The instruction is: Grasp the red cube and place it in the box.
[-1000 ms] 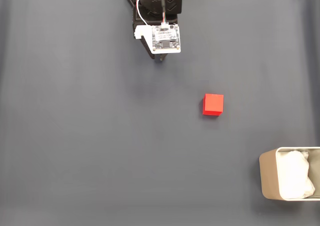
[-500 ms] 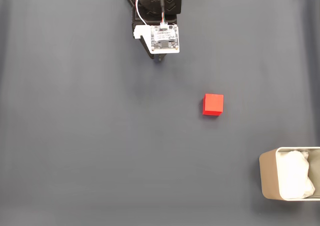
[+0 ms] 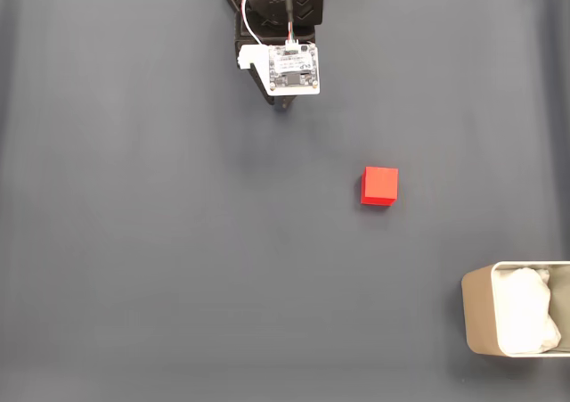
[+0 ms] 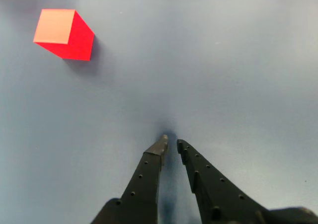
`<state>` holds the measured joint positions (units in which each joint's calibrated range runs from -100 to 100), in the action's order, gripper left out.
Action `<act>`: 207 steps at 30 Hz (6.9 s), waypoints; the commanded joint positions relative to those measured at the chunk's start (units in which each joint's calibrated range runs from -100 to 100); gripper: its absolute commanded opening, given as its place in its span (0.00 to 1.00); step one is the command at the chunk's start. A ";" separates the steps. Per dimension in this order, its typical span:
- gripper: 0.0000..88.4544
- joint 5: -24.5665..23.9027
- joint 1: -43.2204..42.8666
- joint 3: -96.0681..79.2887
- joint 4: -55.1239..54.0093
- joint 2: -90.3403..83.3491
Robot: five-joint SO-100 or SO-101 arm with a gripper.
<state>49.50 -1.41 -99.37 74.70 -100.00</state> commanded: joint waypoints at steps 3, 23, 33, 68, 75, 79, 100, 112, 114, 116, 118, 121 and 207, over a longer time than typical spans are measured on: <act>0.03 -0.73 0.34 -0.45 1.20 0.09; 0.04 -2.00 1.76 0.64 -22.73 0.35; 0.04 -2.54 1.20 12.96 -27.73 10.66; 0.04 -1.17 -14.85 58.86 -7.98 48.01; 0.06 -0.93 -18.62 63.14 -7.98 52.69; 0.07 -0.73 -20.32 64.97 -8.23 55.20; 0.10 2.64 -19.54 66.98 -13.23 63.17; 0.24 1.32 -17.84 67.16 -16.26 68.11; 0.25 0.98 -17.55 66.52 -16.91 68.63; 0.27 0.83 -17.34 65.43 -17.82 68.80; 0.30 0.83 -17.06 63.78 -19.21 68.63; 0.32 0.78 -16.77 61.59 -20.77 68.63; 0.46 2.00 -19.33 50.55 -49.05 89.25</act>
<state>51.55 -20.10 -49.46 26.65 -10.03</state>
